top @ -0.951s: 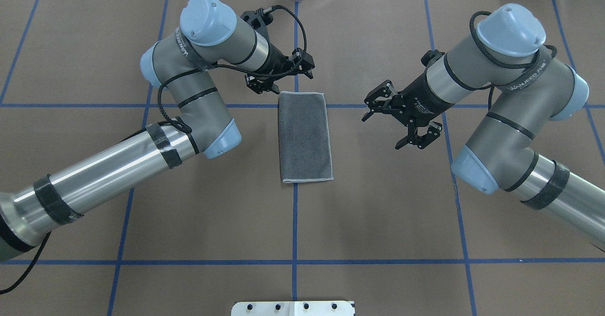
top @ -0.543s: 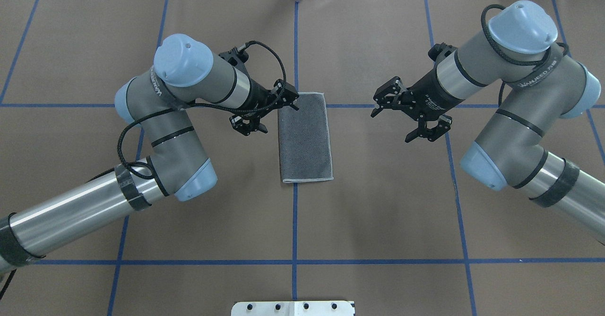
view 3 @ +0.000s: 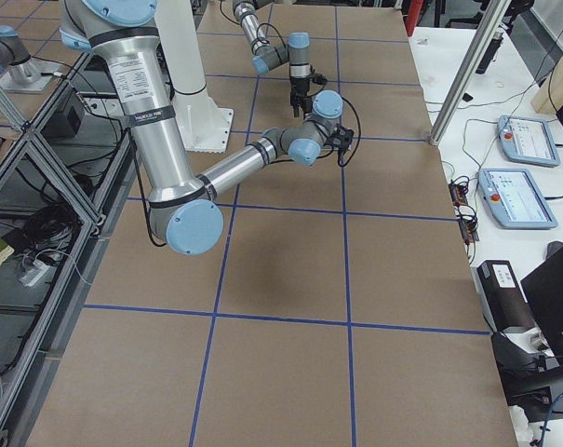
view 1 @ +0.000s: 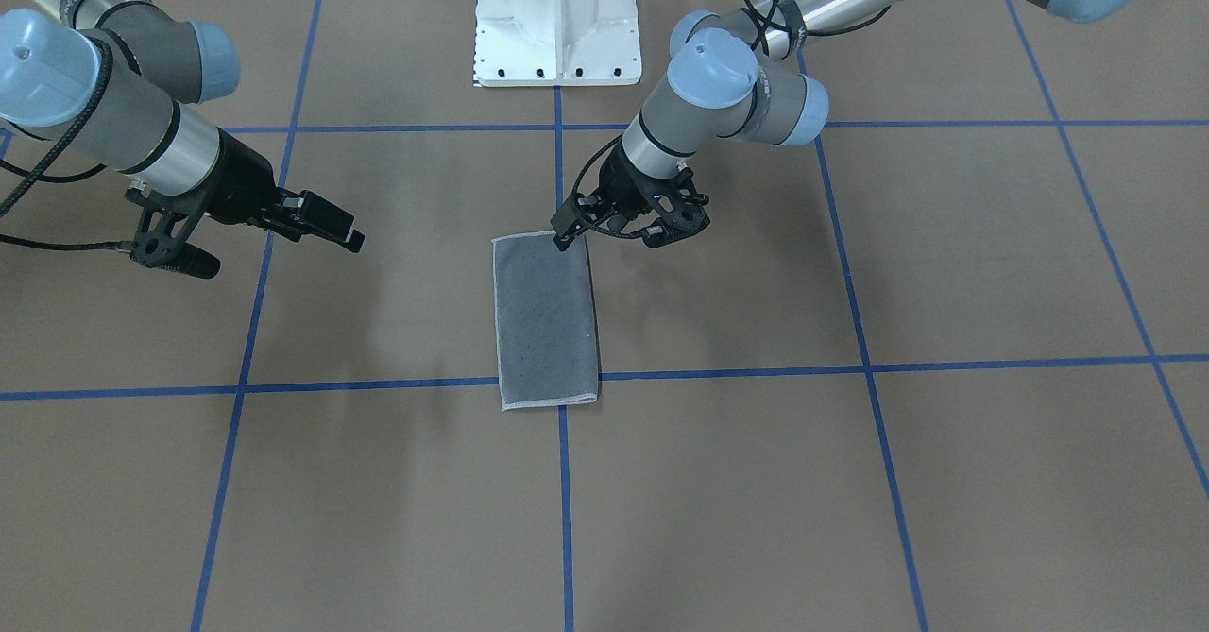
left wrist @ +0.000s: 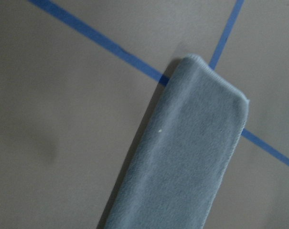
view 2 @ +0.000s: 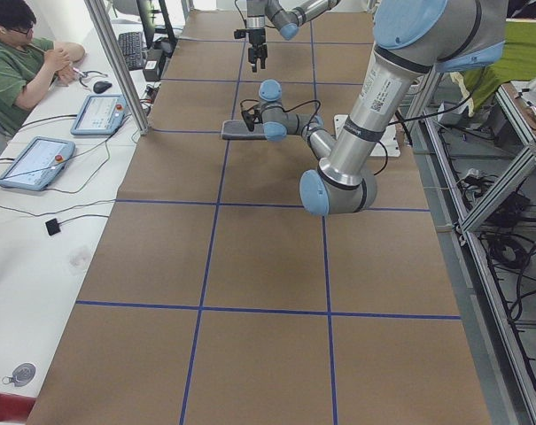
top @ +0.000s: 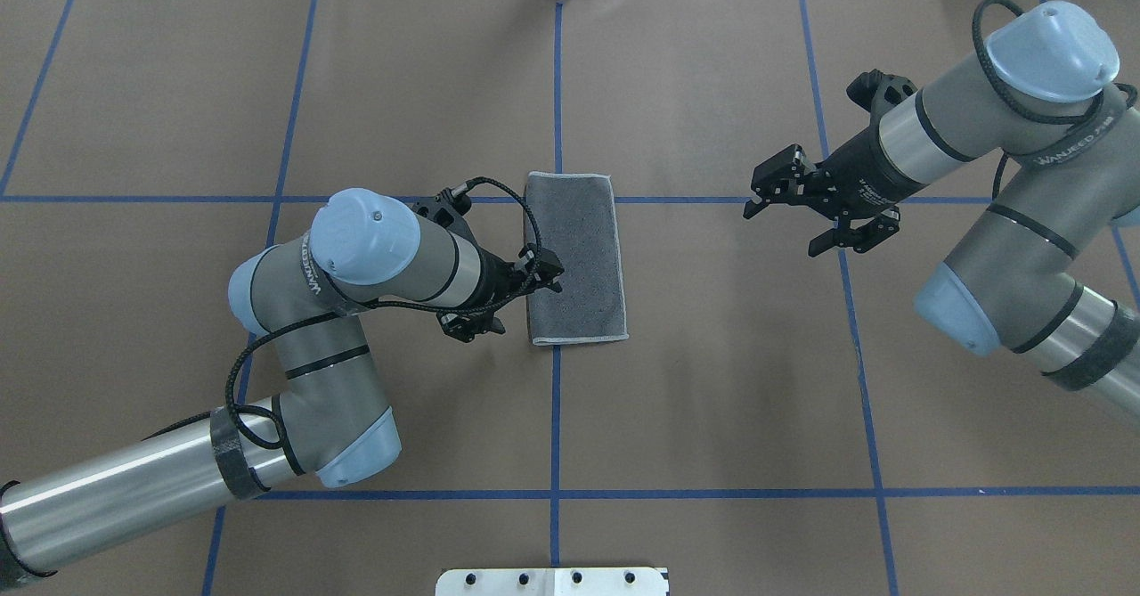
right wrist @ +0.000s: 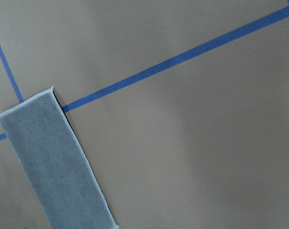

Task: Fold towel twice with both arms

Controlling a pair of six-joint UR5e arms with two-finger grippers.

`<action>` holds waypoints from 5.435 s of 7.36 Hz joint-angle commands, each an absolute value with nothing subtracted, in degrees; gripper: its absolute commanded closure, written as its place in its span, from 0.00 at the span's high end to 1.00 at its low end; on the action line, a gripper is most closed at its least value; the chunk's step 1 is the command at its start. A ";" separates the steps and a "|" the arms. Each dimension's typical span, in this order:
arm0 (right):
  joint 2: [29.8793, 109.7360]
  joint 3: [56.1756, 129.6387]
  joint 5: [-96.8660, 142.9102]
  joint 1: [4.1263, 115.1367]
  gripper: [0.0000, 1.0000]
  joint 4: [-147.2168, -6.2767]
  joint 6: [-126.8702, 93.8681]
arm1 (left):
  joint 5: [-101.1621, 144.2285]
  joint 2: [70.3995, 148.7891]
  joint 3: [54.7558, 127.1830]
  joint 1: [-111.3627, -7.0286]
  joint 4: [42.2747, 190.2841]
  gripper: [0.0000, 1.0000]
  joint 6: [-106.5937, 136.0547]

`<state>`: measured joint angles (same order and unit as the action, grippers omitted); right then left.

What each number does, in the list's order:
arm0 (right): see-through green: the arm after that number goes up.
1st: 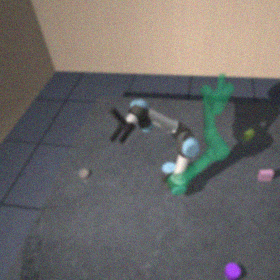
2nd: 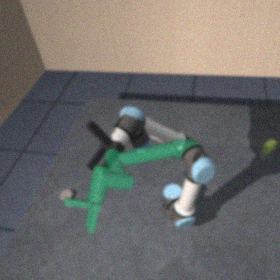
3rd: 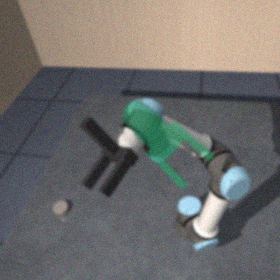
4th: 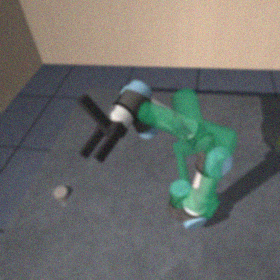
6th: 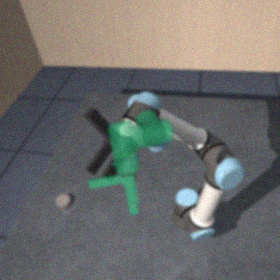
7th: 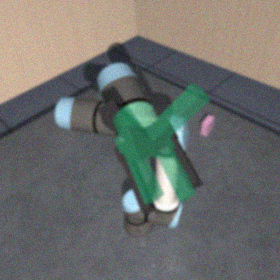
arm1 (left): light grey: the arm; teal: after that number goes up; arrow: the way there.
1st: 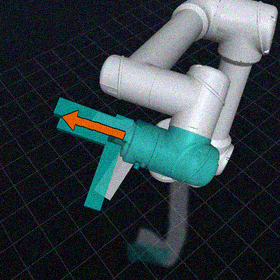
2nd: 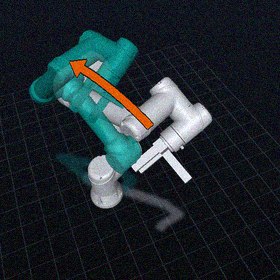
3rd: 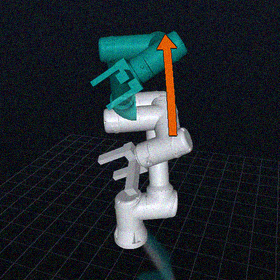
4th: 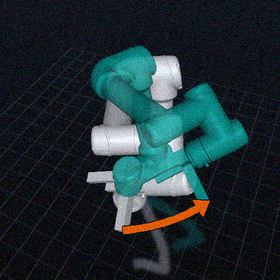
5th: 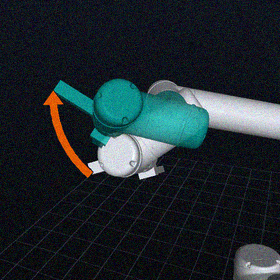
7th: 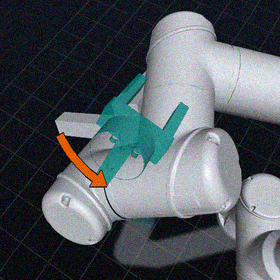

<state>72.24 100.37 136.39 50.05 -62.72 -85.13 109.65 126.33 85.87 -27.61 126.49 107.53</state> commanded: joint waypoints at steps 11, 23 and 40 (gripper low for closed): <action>73.21 100.20 136.58 50.80 1.00 -62.49 -84.99 | 108.81 128.85 82.00 -25.58 126.47 0.43 107.05; 74.44 101.51 136.93 51.68 1.00 -62.31 -84.99 | 108.28 139.75 69.10 -35.06 130.68 0.00 108.11; 74.62 101.25 137.02 52.29 1.00 -62.31 -84.99 | 105.20 143.53 62.05 -39.72 133.42 0.96 115.40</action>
